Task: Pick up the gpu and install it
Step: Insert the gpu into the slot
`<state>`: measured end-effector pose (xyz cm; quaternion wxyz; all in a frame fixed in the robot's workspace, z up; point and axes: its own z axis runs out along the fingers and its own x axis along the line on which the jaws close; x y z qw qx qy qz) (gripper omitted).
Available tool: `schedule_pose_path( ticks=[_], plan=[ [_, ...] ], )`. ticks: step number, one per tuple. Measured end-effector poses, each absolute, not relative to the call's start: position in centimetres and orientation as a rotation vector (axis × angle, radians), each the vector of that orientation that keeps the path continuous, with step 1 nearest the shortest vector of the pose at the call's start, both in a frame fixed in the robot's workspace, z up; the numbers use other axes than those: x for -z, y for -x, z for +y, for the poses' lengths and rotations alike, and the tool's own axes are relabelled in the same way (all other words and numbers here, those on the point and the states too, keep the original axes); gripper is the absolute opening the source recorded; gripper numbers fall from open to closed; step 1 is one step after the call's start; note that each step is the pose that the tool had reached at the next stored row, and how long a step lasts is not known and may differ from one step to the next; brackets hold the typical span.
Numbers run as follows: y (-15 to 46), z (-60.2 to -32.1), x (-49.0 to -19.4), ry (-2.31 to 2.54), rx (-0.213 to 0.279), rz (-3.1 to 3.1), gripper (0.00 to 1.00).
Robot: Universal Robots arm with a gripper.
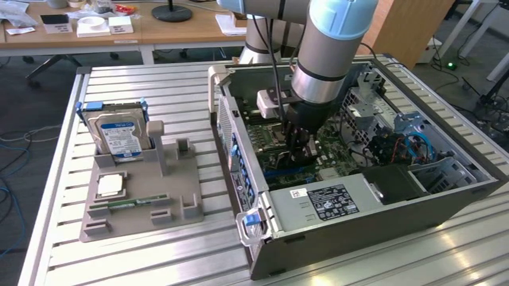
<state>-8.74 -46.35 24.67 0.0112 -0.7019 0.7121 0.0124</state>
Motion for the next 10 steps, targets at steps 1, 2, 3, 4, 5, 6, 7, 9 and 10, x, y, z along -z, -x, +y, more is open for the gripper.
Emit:
schedule_pose_path(
  ticks=[1, 2, 3, 4, 5, 6, 7, 9, 10],
  plan=[
    [8.74, -46.35, -24.67, 2.189, -0.039, 2.221, 0.26],
    [8.74, -46.35, -24.67, 2.19, -0.039, 2.221, 0.26],
    [8.74, -46.35, -24.67, 2.19, -0.039, 2.22, 0.26],
    [8.74, -46.35, -24.67, 2.192, -0.039, 2.219, 0.26],
    [8.74, -46.35, -24.67, 2.194, -0.039, 2.217, 0.26],
    [8.74, -46.35, -24.67, 2.195, -0.039, 2.215, 0.26],
    [8.74, -46.35, -24.67, 2.197, -0.039, 2.214, 0.26],
    [8.74, -46.36, -24.67, 2.201, -0.039, 2.21, 0.26],
    [8.74, -46.36, -24.67, 2.203, -0.039, 2.208, 0.26]
  ],
)
